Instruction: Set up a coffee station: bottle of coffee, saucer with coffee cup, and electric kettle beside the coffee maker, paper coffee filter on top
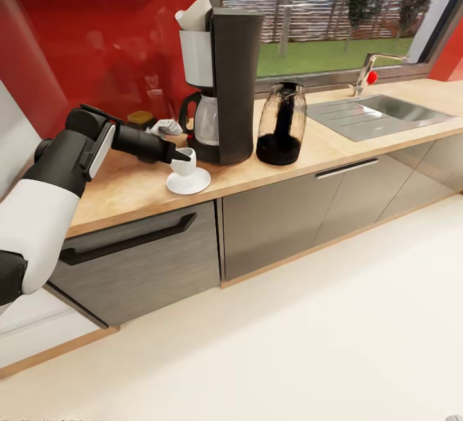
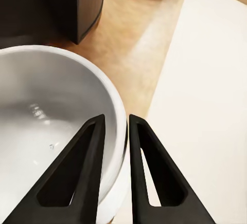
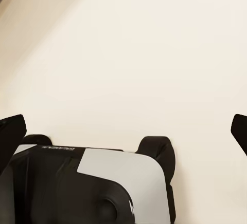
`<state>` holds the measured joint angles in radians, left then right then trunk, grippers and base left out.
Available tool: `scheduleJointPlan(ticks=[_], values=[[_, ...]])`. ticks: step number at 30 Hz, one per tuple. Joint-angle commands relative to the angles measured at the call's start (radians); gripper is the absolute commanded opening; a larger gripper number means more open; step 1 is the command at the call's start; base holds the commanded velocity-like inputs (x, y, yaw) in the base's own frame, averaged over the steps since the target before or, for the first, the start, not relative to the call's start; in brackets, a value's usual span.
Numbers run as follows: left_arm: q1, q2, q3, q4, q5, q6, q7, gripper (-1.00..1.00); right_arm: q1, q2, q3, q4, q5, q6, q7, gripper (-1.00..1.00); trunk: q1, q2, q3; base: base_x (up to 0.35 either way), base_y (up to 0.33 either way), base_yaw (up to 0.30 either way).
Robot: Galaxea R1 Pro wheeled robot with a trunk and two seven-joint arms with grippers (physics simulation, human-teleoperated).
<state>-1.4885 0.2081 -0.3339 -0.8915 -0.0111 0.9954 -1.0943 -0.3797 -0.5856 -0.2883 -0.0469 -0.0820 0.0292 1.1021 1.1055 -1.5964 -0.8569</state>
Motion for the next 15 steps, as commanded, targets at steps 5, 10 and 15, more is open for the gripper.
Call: scheduleJointPlan(ticks=[5, 10, 15], values=[[-0.001, 0.001, -0.002, 0.003, -0.001, 0.005, -0.002, -1.00, -0.001, 0.000, 0.005, 0.001, -0.009, 0.003, 0.004, 1.00, 0.000, 0.000, -0.006, 0.000, 0.000, 0.000], [-0.001, 0.001, -0.002, 0.006, -0.001, 0.005, -0.002, -1.00, -0.001, 0.000, 0.005, 0.001, -0.009, 0.004, 0.004, 1.00, 0.000, 0.000, -0.008, 0.000, 0.000, 0.000], [-0.001, 0.001, -0.002, 0.006, -0.001, 0.005, -0.002, -1.00, -0.001, 0.000, 0.005, 0.001, -0.009, 0.004, 0.004, 1.00, 0.000, 0.000, -0.013, 0.000, 0.000, 0.000]])
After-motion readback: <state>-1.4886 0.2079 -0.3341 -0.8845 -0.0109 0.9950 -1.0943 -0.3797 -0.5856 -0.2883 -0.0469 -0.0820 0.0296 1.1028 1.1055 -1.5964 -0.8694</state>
